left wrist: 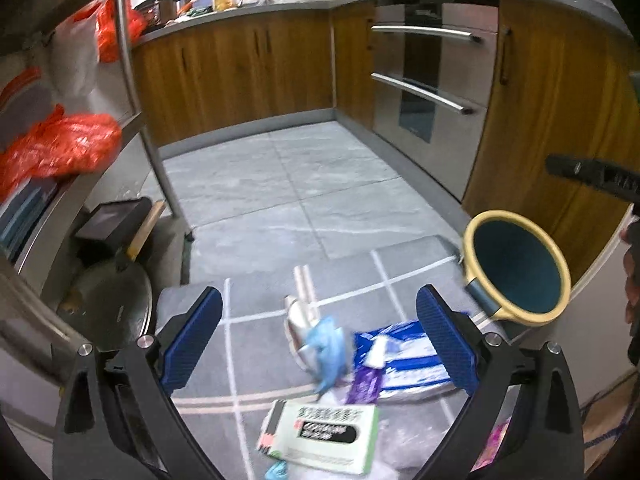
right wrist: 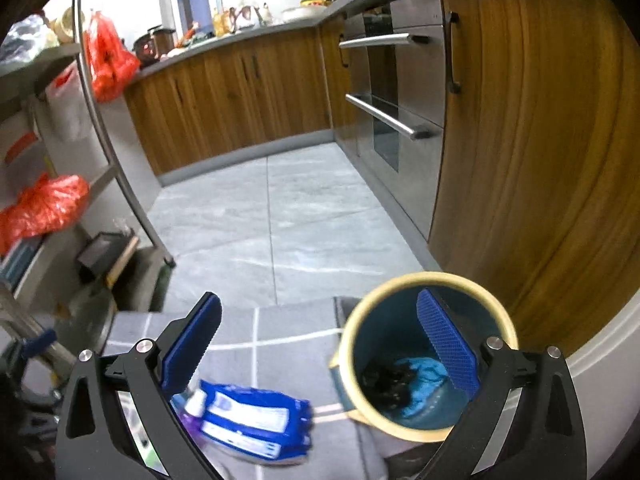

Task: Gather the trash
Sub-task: 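Withdraw both tools from the bin back over the mat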

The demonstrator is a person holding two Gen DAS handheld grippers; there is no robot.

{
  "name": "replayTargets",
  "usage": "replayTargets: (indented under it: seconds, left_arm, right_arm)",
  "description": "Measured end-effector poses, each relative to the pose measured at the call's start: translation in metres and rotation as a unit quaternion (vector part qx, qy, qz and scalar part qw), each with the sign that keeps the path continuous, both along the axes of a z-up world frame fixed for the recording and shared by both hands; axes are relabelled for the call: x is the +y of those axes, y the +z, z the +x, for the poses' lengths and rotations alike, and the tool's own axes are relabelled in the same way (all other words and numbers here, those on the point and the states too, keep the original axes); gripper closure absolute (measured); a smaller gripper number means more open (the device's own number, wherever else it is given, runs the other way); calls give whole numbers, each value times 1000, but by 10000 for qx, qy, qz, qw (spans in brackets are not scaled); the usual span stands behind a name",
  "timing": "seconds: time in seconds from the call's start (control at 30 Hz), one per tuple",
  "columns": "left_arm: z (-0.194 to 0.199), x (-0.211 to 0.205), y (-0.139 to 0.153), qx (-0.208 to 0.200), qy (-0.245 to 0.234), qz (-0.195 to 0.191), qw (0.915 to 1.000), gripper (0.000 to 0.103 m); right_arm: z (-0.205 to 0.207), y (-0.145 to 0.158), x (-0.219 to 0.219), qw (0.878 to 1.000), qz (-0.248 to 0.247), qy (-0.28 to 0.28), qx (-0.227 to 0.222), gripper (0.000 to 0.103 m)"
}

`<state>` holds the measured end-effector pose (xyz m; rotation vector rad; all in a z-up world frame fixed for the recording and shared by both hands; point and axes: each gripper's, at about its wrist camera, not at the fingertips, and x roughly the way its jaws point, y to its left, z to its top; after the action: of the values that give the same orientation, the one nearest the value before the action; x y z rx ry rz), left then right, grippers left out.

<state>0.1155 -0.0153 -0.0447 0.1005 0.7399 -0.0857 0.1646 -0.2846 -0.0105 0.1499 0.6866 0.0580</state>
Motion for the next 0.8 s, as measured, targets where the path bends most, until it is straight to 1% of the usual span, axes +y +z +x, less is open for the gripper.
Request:
replayTargets:
  seconds: [0.07, 0.17, 0.27, 0.33, 0.37, 0.43, 0.47, 0.6, 0.67, 0.73, 0.8]
  left_arm:
    - [0, 9, -4, 69, 49, 42, 10000, 7]
    - [0, 22, -11, 214, 134, 7, 9997, 7]
    - [2, 33, -15, 312, 195, -34, 9993, 7]
    - [5, 36, -20, 358, 221, -18, 9991, 7]
    - [7, 37, -27, 434, 221, 40, 9988, 6]
    - [10, 37, -40, 584, 236, 198, 9978, 6]
    - [12, 37, -44, 637, 232, 218, 9975, 6]
    - [22, 33, -59, 824, 180, 117, 9964, 6]
    - [28, 28, -67, 939, 123, 119, 9954, 7]
    - [33, 22, -75, 1015, 46, 126, 9947, 7]
    - [37, 13, -82, 1088, -100, 136, 9939, 12]
  right_arm:
    - [-2, 1, 9, 9999, 83, 10, -64, 5]
    - [-2, -3, 26, 9996, 126, 253, -52, 5]
    - [2, -11, 46, 9986, -132, 511, 79, 5]
    - [6, -18, 55, 9970, -200, 719, 213, 5]
    - [9, -23, 59, 9954, -169, 886, 329, 5]
    - [11, -32, 67, 9932, -222, 1024, 517, 5]
    - [14, -38, 70, 9916, -273, 1088, 652, 5]
    - [19, -52, 77, 9875, -209, 1160, 1048, 5]
    - [19, -55, 81, 9858, -264, 1212, 1134, 5]
    - [17, -56, 86, 9845, -391, 1294, 1116, 5]
    - [18, -58, 87, 9833, -498, 1345, 1118, 5]
